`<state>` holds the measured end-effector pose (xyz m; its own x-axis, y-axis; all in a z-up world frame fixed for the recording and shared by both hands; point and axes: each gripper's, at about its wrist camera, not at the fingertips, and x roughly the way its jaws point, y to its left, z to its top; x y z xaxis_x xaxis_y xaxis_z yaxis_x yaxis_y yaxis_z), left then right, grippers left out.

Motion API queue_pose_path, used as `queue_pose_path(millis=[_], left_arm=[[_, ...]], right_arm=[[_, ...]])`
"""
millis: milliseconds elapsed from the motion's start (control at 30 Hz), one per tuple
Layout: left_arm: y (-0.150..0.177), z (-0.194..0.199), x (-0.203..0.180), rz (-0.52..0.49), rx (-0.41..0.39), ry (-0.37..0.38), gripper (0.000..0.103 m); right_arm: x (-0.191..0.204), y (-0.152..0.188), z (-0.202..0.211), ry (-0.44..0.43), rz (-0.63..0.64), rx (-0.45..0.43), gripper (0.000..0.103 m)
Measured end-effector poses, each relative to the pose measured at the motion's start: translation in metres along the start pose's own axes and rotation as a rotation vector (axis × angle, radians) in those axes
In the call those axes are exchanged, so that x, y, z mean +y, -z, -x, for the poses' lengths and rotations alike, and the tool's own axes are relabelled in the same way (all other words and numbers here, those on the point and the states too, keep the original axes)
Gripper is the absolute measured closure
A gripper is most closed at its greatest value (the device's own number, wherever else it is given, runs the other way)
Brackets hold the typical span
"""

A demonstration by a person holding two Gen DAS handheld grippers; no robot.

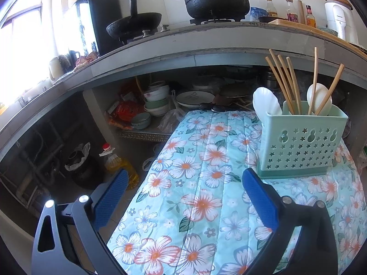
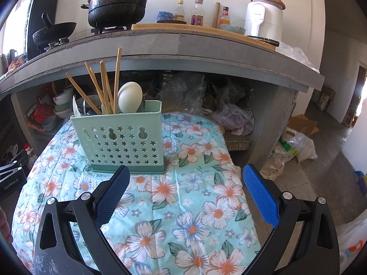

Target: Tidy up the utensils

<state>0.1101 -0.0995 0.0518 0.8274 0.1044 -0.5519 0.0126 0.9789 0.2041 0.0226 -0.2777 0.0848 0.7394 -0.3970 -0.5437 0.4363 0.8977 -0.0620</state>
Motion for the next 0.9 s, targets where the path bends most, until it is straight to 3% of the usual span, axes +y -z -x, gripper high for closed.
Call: queue_pose_path(millis=[900], left_arm=[[-0.0001, -0.0007, 0.0025, 0.003, 0.005, 0.004, 0.005]], right_arm=[[0.0019, -0.003, 0.0033, -0.003, 0.005, -0.014, 0.008]])
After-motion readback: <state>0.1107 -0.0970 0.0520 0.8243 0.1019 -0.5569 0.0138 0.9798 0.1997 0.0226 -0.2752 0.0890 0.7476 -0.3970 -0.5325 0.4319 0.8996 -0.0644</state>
